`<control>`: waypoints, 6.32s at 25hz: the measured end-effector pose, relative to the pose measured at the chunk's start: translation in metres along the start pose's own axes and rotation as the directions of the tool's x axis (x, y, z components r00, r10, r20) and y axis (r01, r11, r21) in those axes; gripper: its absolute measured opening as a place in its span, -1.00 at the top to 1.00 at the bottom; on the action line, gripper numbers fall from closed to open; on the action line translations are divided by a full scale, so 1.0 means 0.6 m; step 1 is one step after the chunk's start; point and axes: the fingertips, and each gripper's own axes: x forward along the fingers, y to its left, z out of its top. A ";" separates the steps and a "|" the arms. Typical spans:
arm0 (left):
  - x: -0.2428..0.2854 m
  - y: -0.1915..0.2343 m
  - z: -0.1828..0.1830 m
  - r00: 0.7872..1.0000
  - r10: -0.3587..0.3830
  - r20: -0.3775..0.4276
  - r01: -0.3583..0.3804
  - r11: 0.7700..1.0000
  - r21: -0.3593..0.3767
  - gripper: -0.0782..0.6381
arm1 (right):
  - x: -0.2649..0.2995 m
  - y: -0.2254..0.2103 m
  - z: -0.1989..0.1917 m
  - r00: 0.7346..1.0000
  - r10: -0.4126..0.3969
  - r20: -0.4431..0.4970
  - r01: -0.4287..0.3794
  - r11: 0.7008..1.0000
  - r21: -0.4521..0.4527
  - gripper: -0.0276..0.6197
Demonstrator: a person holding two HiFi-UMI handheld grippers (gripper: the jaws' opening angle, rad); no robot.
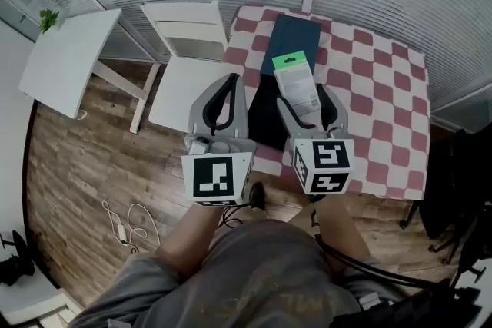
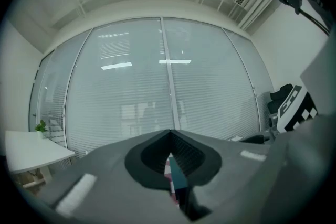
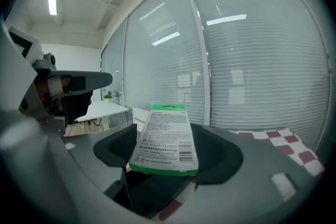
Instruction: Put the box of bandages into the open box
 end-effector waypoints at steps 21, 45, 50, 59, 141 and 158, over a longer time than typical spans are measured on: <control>0.038 0.023 -0.184 0.970 -0.155 -0.190 0.137 0.985 -0.103 0.78 | 0.094 0.040 -0.218 0.954 -0.106 -0.281 0.142 0.984 0.111 -0.19; 0.011 0.036 -0.160 0.980 -0.118 -0.159 0.101 0.989 -0.110 0.78 | 0.093 0.090 -0.185 0.974 0.011 -0.226 0.003 0.998 0.064 0.26; 0.008 0.054 -0.168 0.981 -0.093 -0.168 0.075 0.991 -0.108 0.78 | 0.118 0.124 -0.195 0.956 0.074 -0.284 -0.066 0.997 0.039 0.35; 0.018 0.083 -0.182 0.979 -0.052 -0.195 0.028 0.992 -0.122 0.78 | 0.155 0.132 -0.239 0.867 0.146 -0.476 -0.144 0.989 0.040 0.27; 0.031 -0.143 0.115 0.992 -0.087 0.097 0.084 0.996 0.031 0.78 | -0.140 -0.092 0.193 0.935 0.086 0.345 -0.047 0.991 -0.122 0.84; 0.033 -0.149 0.108 0.993 -0.086 0.077 0.084 0.996 0.030 0.78 | -0.141 -0.098 0.189 0.933 0.086 0.350 -0.047 0.992 -0.118 0.84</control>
